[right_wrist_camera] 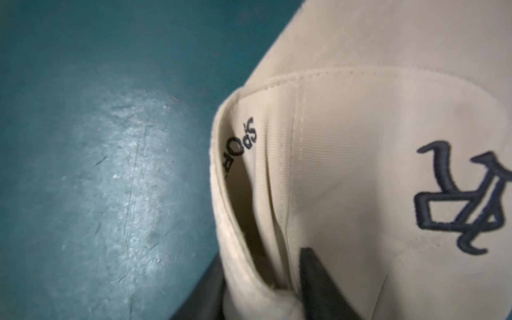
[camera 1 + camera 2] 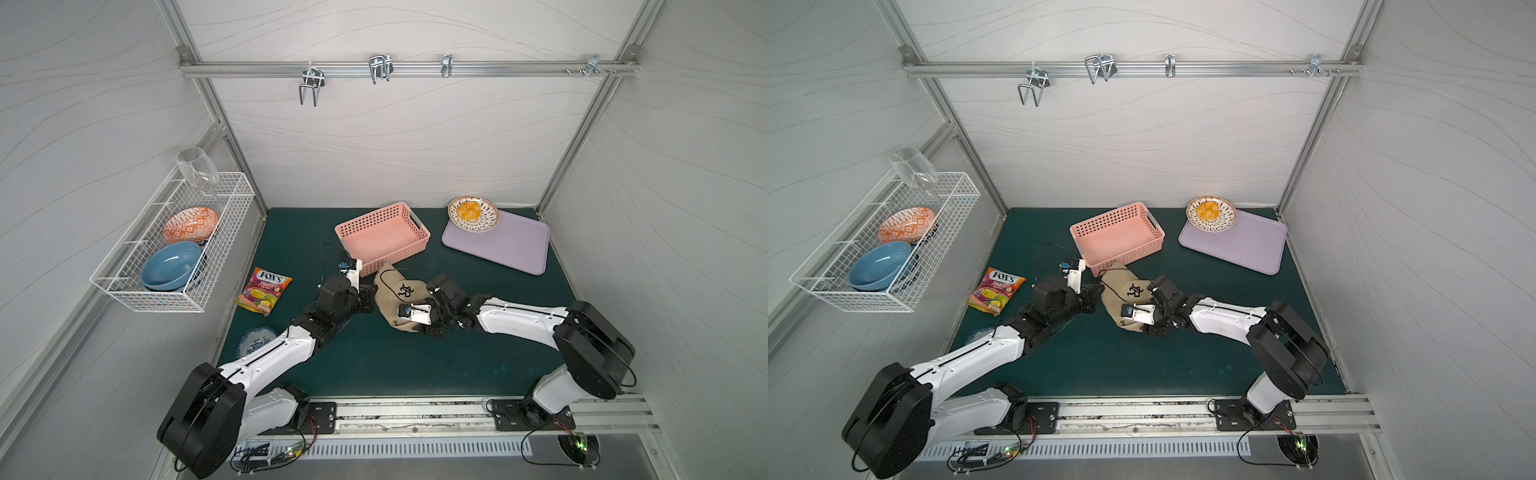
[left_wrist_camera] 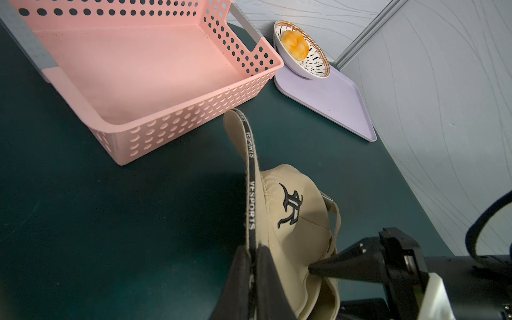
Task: Turn the baseball cap inside out
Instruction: Turn over the baseball cap.
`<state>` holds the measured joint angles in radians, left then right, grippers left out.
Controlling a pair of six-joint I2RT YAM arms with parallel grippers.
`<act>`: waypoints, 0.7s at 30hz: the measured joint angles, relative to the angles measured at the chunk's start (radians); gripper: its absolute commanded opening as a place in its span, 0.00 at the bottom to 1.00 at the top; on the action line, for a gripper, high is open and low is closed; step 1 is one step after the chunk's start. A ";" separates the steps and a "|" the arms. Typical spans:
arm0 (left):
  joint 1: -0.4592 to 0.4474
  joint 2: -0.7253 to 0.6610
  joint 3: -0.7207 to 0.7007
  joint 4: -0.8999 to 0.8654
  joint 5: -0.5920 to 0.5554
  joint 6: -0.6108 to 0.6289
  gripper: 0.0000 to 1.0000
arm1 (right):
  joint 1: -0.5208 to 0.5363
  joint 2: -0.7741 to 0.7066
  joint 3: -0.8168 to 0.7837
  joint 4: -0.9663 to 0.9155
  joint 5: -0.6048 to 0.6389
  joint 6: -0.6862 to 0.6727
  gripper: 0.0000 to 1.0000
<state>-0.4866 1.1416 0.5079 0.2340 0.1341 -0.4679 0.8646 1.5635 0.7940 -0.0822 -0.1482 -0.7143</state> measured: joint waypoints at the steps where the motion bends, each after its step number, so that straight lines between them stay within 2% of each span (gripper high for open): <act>1: 0.002 -0.004 0.006 -0.009 0.000 -0.009 0.00 | 0.007 -0.001 -0.011 0.020 0.023 0.003 0.07; 3: 0.006 -0.010 0.019 -0.034 0.002 -0.027 0.00 | 0.018 -0.004 -0.029 0.063 0.066 0.000 0.01; 6: 0.010 -0.015 0.048 -0.075 -0.003 -0.056 0.00 | 0.032 -0.019 -0.048 0.116 0.138 0.003 0.00; 10: 0.016 -0.028 0.104 -0.174 -0.068 -0.137 0.00 | 0.055 -0.067 -0.072 0.196 0.272 0.016 0.00; 15: 0.020 -0.033 0.191 -0.328 -0.174 -0.281 0.00 | 0.086 -0.121 -0.084 0.294 0.420 0.038 0.00; 21: 0.016 -0.006 0.336 -0.572 -0.260 -0.492 0.00 | 0.107 -0.183 -0.109 0.389 0.512 0.071 0.00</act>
<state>-0.4706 1.1355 0.8444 -0.3382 -0.1257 -0.9600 0.9718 1.3808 0.6849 0.3065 0.3641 -0.6430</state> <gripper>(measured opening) 0.096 0.071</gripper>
